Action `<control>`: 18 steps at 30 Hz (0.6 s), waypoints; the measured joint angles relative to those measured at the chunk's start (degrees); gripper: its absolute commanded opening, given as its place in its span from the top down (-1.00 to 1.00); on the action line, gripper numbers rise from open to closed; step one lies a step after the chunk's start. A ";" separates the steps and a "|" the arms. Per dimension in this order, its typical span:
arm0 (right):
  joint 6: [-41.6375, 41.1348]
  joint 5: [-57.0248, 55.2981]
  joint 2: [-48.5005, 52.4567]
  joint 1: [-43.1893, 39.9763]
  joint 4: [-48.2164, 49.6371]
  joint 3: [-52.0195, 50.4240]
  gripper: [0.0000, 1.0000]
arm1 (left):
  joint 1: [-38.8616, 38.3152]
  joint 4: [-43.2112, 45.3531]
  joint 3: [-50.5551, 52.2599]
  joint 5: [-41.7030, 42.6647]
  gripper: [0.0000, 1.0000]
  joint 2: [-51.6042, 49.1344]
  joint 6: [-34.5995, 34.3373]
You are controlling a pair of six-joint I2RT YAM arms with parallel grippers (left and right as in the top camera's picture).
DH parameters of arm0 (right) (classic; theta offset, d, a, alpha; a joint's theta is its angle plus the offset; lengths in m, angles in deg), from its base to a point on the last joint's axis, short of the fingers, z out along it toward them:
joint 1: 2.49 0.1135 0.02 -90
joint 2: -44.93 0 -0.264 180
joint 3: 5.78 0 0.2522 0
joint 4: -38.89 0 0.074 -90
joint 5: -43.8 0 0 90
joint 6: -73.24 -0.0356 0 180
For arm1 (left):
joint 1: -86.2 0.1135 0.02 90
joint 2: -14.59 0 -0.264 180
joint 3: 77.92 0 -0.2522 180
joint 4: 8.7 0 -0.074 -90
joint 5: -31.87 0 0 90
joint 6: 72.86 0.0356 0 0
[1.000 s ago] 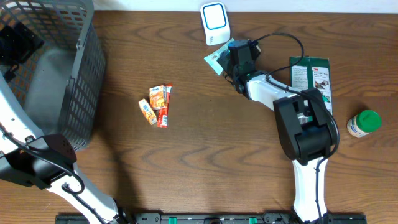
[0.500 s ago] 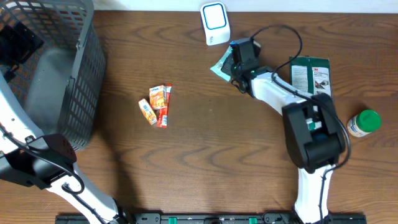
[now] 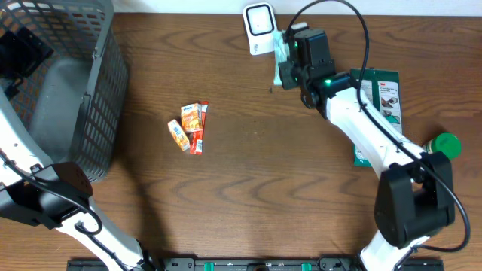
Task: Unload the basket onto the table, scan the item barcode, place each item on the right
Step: 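Regrasp the mint pouch and carry it right onto the gloves package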
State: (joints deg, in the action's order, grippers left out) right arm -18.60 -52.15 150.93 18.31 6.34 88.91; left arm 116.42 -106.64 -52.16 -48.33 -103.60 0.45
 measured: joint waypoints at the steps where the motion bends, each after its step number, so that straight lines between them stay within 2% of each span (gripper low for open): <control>1: -0.07 0.07 -0.59 -0.04 -2.23 -0.02 0.98 | 0.00 0.00 0.00 0.02 -0.96 0.00 0.00; 7: 0.48 -0.26 -9.29 -3.56 -21.11 -0.15 0.98 | 0.00 0.00 0.00 0.02 -0.96 0.02 0.00; 12: 3.87 -4.70 -14.01 -8.94 -36.04 0.00 0.98 | 0.00 -0.02 0.00 0.15 -0.96 0.02 0.00; 15: 5.38 -8.02 -13.57 -12.17 -37.59 -1.29 0.98 | 0.00 0.00 0.00 0.17 -0.96 0.00 0.00; 18: 7.17 -10.80 -13.40 -16.11 -34.38 -5.05 0.98 | 0.00 0.00 0.00 0.17 -0.96 0.00 0.00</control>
State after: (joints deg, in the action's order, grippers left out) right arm -11.44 -62.95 137.53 2.20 -28.04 83.86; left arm 116.42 -106.64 -52.16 -48.15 -103.60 0.45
